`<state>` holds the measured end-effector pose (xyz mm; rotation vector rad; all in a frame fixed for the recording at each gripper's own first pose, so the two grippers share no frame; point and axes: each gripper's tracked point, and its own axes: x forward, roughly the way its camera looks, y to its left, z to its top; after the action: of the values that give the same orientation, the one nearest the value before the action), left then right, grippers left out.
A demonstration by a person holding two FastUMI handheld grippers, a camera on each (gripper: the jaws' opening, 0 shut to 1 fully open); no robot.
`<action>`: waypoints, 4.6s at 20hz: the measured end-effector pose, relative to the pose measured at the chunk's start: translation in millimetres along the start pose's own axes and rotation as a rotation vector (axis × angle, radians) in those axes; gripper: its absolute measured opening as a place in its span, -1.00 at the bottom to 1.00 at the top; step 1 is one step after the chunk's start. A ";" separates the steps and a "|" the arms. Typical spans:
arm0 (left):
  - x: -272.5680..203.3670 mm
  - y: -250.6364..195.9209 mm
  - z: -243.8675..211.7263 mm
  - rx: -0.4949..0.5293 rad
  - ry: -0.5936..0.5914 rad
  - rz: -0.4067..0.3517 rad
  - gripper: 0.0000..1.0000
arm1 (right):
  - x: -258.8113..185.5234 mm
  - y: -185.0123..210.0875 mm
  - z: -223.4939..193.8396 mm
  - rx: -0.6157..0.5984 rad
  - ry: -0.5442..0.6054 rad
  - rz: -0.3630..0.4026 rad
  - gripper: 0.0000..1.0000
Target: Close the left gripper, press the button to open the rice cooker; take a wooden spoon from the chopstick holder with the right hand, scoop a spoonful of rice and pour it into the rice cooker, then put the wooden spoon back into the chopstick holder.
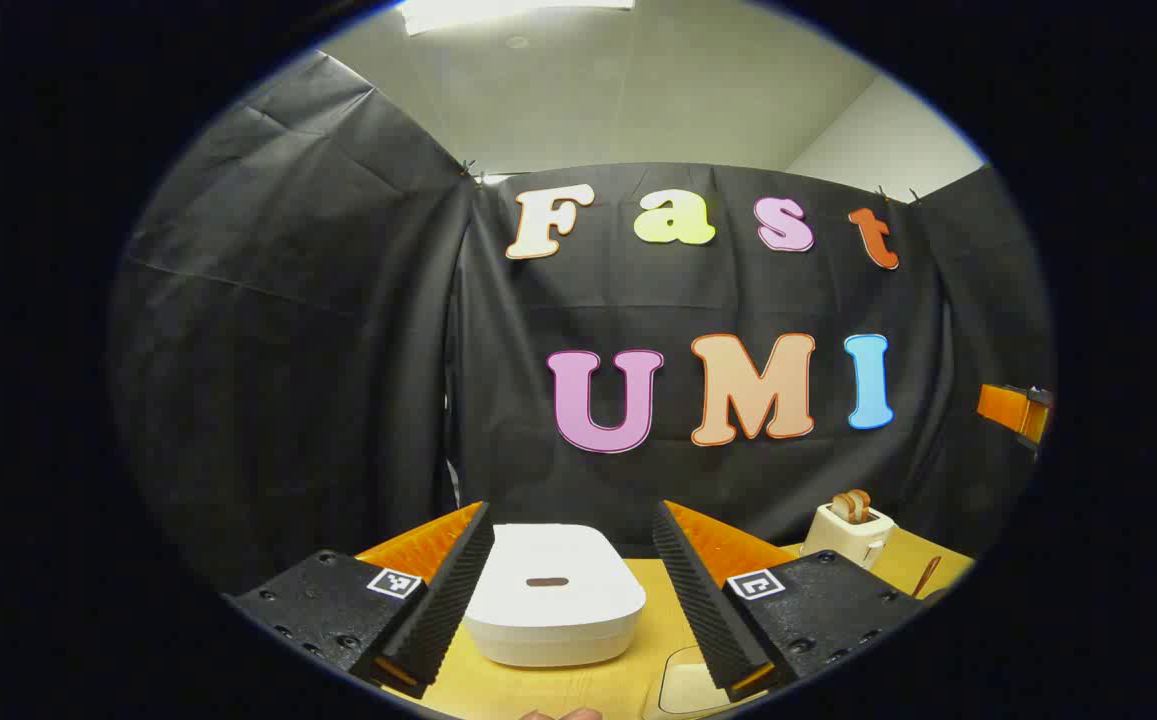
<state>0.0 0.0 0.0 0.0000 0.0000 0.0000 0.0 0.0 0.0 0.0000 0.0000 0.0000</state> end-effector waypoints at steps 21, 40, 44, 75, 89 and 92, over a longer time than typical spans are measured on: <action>-1.7 -9.4 12.2 0.034 -0.018 0.003 0.84 | -9.8 -7.6 -4.0 -0.017 -0.004 -0.007 0.93; 78.0 24.7 -31.2 -0.025 0.070 -0.061 -1.00 | -16.9 -21.0 -4.8 -0.087 -0.004 -0.090 0.92; 104.8 34.5 -62.7 -0.022 0.126 -0.064 -1.00 | -14.1 -20.9 -12.1 -0.111 0.017 -0.121 0.97; 146.0 42.5 -217.1 -0.061 0.400 -0.008 -1.00 | 14.0 -15.7 -27.4 -0.165 0.061 -0.147 0.97; 132.4 40.1 -174.9 -0.008 0.325 0.002 0.39 | -0.6 -55.5 -12.0 -0.124 0.031 -0.164 0.98; 124.9 36.9 -147.2 0.016 0.264 0.007 0.75 | -5.0 -67.8 -9.1 -0.117 0.025 -0.170 0.95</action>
<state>124.9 36.9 -147.2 0.0161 0.2645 0.0072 -5.0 -67.8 -9.1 -0.1171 0.0253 -0.1705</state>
